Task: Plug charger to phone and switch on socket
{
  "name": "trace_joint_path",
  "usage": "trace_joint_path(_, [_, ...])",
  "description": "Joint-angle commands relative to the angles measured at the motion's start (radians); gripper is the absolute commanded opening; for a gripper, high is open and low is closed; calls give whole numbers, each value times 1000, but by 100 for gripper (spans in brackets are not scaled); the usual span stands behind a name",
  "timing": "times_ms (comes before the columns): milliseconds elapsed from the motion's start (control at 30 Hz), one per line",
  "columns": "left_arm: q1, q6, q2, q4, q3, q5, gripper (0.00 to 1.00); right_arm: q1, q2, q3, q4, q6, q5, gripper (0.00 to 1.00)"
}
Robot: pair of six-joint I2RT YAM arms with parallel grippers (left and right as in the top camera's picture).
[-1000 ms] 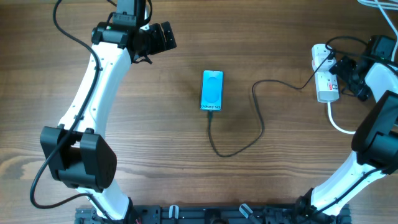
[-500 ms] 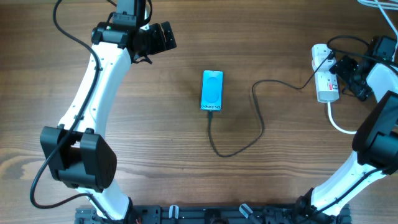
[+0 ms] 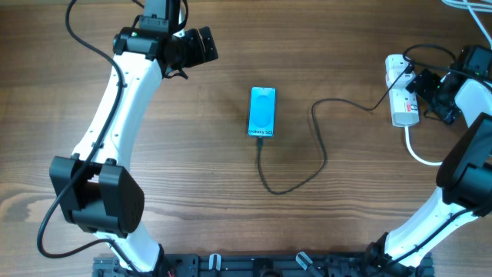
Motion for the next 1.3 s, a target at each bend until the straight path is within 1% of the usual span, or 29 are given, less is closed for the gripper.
trace_joint_path(0, [3, -2, 4, 2, -3, -13, 100, 14, 26, -9, -25, -26, -50, 100])
trace_joint_path(67, [3, -2, 4, 2, -3, -13, 100, 11, 16, -3, -48, -14, -43, 100])
trace_joint_path(200, [3, -2, 4, 2, -3, -13, 100, 4, -70, 2, -131, 54, 81, 100])
trace_joint_path(367, [3, -2, 4, 2, -3, -13, 100, 4, -290, 2, -288, 60, 78, 100])
trace_joint_path(433, [3, -2, 4, 2, -3, -13, 100, 5, -376, 2, -349, 100, 77, 100])
trace_joint_path(533, [3, -2, 4, 2, -3, -13, 100, 16, -516, -6, -412, 108, 59, 100])
trace_joint_path(667, [3, -2, 4, 2, -3, -13, 100, 75, -698, -81, -383, 109, 90, 100])
trace_joint_path(867, [3, -2, 4, 2, -3, -13, 100, 180, -977, -323, -276, 111, 70, 100])
trace_joint_path(933, [3, -2, 4, 2, -3, -13, 100, 210, -1101, -417, -220, 114, 55, 100])
trace_joint_path(1033, [3, -2, 4, 2, -3, -13, 100, 217, -1219, -468, -209, 117, 20, 100])
trace_joint_path(1133, [2, -2, 4, 3, -3, -13, 100, 217, -1273, -468, -243, 140, 14, 100])
trace_joint_path(1267, [2, -2, 4, 2, -3, -13, 100, 217, -1270, -468, -309, 140, 14, 100])
